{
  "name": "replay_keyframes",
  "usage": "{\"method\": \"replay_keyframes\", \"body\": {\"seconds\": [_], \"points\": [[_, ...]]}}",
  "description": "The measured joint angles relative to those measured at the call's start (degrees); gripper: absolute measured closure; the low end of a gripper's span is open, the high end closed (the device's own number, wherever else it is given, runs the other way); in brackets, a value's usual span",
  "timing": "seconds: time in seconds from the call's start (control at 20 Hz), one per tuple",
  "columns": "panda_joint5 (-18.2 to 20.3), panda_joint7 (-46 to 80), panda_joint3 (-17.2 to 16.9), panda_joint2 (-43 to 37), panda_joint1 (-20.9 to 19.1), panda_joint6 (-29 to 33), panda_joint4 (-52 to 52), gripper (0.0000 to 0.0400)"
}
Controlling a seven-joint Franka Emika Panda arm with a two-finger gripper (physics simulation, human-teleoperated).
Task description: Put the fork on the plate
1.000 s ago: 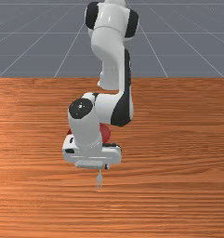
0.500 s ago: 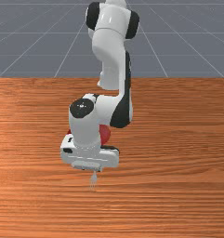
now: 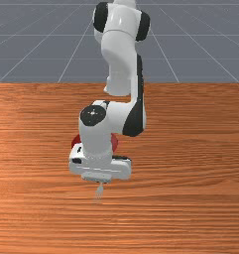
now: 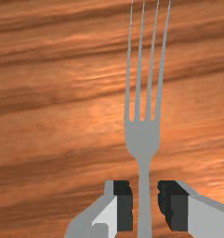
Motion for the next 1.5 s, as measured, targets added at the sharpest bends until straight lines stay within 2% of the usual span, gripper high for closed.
{"method": "replay_keyframes", "body": {"seconds": [0.3,0.6,0.8,0.85,1.0,1.1,1.25,1.4,1.5], "points": [[0.0,0.1,-0.2,-2.6,0.3,-0.7,-1.4,0.0306],[-0.5,0.4,-2.0,-17.2,2.1,-2.0,-13.1,0.0304],[-1.7,0.1,-3.7,-18.8,2.2,-0.5,-22.0,0.0304],[-1.8,-0.1,-4.2,-18.8,2.0,1.4,-25.0,0.0304],[-0.9,-1.4,-5.3,-19.1,1.7,13.4,-37.0,0.0297],[-0.8,-1.9,-5.9,-20.5,1.9,18.2,-41.6,0.035],[-0.8,-2.2,-6.0,-21.1,2.1,21.1,-43.4,0.0386],[-0.8,-2.6,-5.9,-21.3,2.1,22.0,-44.0,0.0391],[-0.6,-4.2,-5.5,-23.5,2.1,25.6,-48.6,0.0399]]}}
